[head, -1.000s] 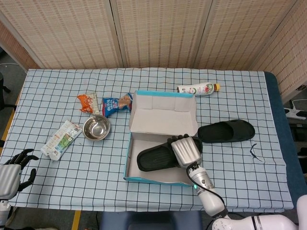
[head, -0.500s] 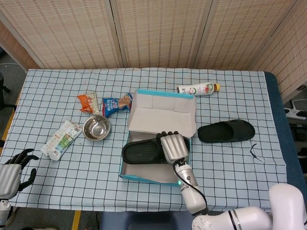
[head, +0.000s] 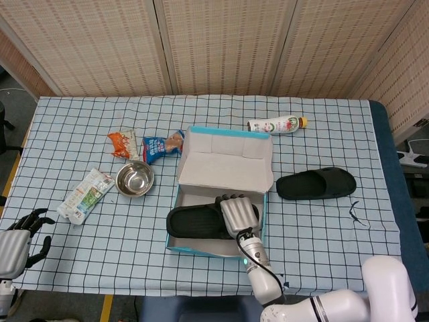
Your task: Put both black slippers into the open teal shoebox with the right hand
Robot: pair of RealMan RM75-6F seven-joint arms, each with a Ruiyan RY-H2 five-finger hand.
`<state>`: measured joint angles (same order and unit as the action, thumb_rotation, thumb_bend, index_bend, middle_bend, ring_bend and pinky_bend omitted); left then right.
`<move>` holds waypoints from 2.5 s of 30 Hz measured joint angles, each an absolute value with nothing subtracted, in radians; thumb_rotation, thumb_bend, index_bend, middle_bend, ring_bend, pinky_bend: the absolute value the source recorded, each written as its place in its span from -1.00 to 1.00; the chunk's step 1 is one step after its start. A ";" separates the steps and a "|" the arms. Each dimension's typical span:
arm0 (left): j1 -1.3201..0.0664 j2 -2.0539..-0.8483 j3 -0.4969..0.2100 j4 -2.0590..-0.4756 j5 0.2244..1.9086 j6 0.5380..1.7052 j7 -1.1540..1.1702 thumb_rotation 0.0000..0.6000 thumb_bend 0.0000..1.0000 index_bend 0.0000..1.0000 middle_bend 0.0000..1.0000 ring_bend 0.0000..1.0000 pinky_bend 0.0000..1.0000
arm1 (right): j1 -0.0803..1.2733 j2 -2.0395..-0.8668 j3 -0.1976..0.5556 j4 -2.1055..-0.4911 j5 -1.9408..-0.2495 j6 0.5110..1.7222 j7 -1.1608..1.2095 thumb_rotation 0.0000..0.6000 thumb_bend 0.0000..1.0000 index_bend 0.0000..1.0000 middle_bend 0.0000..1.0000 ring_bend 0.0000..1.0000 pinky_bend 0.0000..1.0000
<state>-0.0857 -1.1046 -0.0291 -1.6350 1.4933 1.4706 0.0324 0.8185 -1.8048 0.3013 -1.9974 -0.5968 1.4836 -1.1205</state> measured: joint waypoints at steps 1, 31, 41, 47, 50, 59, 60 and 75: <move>-0.086 -1.104 -0.029 -1.635 1.493 1.471 0.031 1.00 0.02 -0.29 -0.68 -0.51 -0.15 | 0.820 -1.806 0.293 -1.998 -0.598 1.489 -1.122 1.00 -0.40 0.55 0.46 0.19 0.13; -0.089 -1.109 -0.025 -1.633 1.497 1.464 0.040 1.00 0.02 -0.29 -0.67 -0.51 -0.15 | 0.801 -1.738 0.227 -1.957 -0.498 1.445 -1.058 1.00 -0.38 0.54 0.47 0.19 0.14; -0.091 -1.110 -0.024 -1.634 1.493 1.456 0.042 1.00 0.02 -0.29 -0.67 -0.51 -0.15 | 0.789 -1.664 0.221 -1.976 -0.507 1.284 -0.936 1.00 -0.93 -0.51 -0.51 -0.82 -0.55; -0.093 -1.113 -0.023 -1.633 1.492 1.452 0.049 1.00 0.02 -0.29 -0.67 -0.51 -0.15 | 0.787 -1.559 0.210 -2.060 -0.512 1.192 -0.860 1.00 -1.00 -0.85 -0.79 -1.00 -0.65; -0.094 -1.113 -0.022 -1.632 1.494 1.452 0.053 1.00 0.02 -0.29 -0.67 -0.51 -0.15 | 0.790 -1.524 0.199 -2.088 -0.520 1.169 -0.833 1.00 -1.00 -0.92 -0.84 -1.00 -0.65; -0.092 -1.110 -0.022 -1.632 1.492 1.454 0.040 1.00 0.02 -0.29 -0.67 -0.51 -0.15 | 0.783 -1.453 0.190 -2.151 -0.634 1.189 -0.779 1.00 -1.00 -0.90 -0.87 -0.95 -0.63; -0.092 -1.110 -0.022 -1.633 1.492 1.455 0.037 1.00 0.02 -0.29 -0.67 -0.51 -0.15 | 0.779 -1.443 0.186 -2.158 -0.661 1.199 -0.779 1.00 -1.00 -0.79 -0.82 -0.83 -0.54; -0.089 -1.116 -0.026 -1.637 1.484 1.462 0.071 1.00 0.02 -0.29 -0.67 -0.51 -0.15 | 0.600 -1.129 -0.017 -1.958 -1.259 1.312 -0.569 1.00 -1.00 -0.90 -0.83 -1.00 -0.93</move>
<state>-0.0888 -1.1156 -0.0261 -1.6374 1.4841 1.4616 0.0708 0.5997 -1.1293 -0.0165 -1.9578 -1.2590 1.3124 -0.5691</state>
